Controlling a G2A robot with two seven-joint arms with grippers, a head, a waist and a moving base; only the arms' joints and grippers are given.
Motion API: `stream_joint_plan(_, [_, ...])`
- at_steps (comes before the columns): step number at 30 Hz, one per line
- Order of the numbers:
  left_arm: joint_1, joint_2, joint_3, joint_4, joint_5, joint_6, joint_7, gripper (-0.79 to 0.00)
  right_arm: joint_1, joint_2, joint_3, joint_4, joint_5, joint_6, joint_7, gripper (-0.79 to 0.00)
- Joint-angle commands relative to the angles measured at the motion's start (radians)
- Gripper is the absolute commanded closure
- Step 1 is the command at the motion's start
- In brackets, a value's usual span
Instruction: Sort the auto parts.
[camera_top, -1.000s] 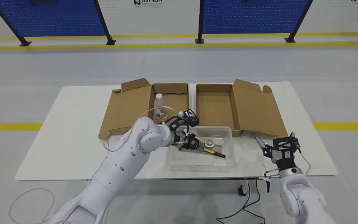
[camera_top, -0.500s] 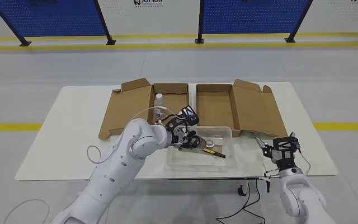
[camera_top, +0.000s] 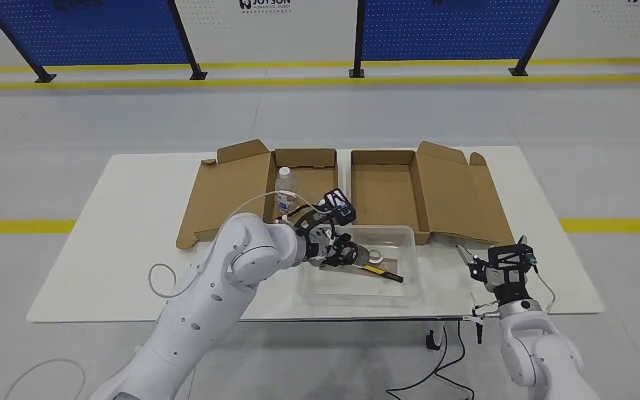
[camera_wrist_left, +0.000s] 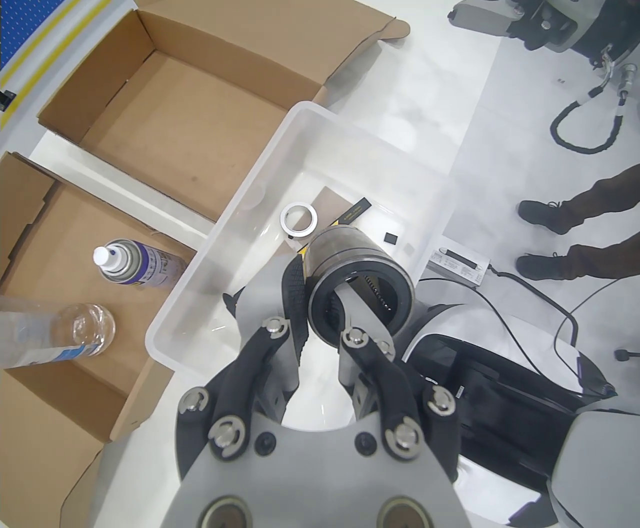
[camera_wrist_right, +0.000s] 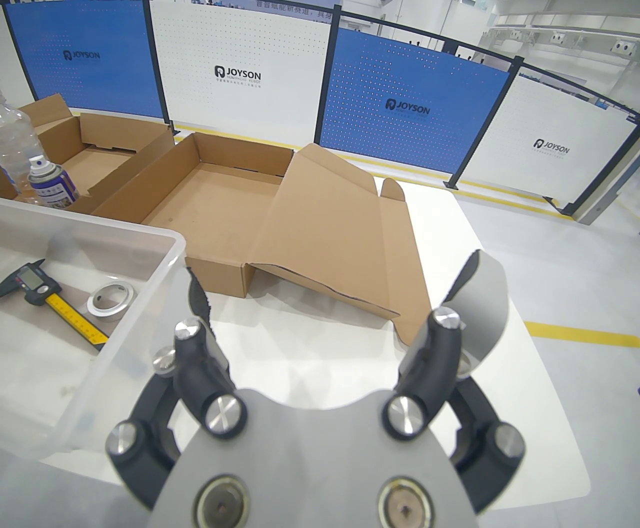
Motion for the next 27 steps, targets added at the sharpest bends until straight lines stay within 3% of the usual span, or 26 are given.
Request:
stream_joint_plan(1, [-0.001,0.001,-0.001,0.002,0.0,0.002,0.003,0.0,0.0,0.0,0.0,0.0,0.0,0.0,0.0,-0.785])
stream_joint_plan(6, [-0.001,0.007,-0.018,0.002,0.027,0.025,0.022,0.0,0.0,0.0,0.0,0.0,0.0,0.0,0.0,-0.785])
stream_joint_plan(18, [0.046,0.042,-0.142,-0.039,0.158,0.097,0.015,0.0,0.0,0.0,0.0,0.0,0.0,0.0,0.0,-0.785])
stream_joint_plan(27, [0.023,0.044,-0.127,0.019,0.259,0.134,0.042,0.0,0.0,0.0,0.0,0.0,0.0,0.0,0.0,-0.785])
